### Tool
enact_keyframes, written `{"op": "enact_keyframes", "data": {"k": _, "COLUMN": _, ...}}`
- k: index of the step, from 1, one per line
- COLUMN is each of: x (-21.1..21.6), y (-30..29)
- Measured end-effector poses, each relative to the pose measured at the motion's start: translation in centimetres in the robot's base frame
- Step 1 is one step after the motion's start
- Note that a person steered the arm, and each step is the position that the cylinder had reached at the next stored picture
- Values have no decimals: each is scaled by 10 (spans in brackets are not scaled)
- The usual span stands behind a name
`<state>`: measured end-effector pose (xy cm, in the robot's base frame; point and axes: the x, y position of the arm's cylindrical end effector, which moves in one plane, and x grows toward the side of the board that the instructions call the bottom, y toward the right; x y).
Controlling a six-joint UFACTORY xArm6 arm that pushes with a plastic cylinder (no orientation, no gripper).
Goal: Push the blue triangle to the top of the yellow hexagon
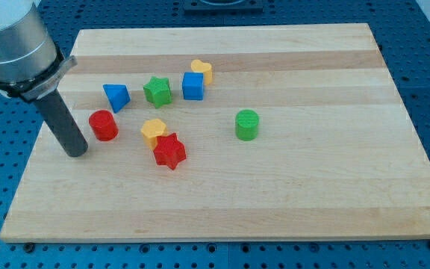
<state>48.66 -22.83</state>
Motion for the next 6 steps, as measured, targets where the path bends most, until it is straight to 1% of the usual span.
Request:
{"op": "enact_keyframes", "data": {"k": 1, "x": -56, "y": -16}}
{"op": "enact_keyframes", "data": {"k": 3, "x": -117, "y": -18}}
{"op": "enact_keyframes", "data": {"k": 6, "x": -115, "y": 26}}
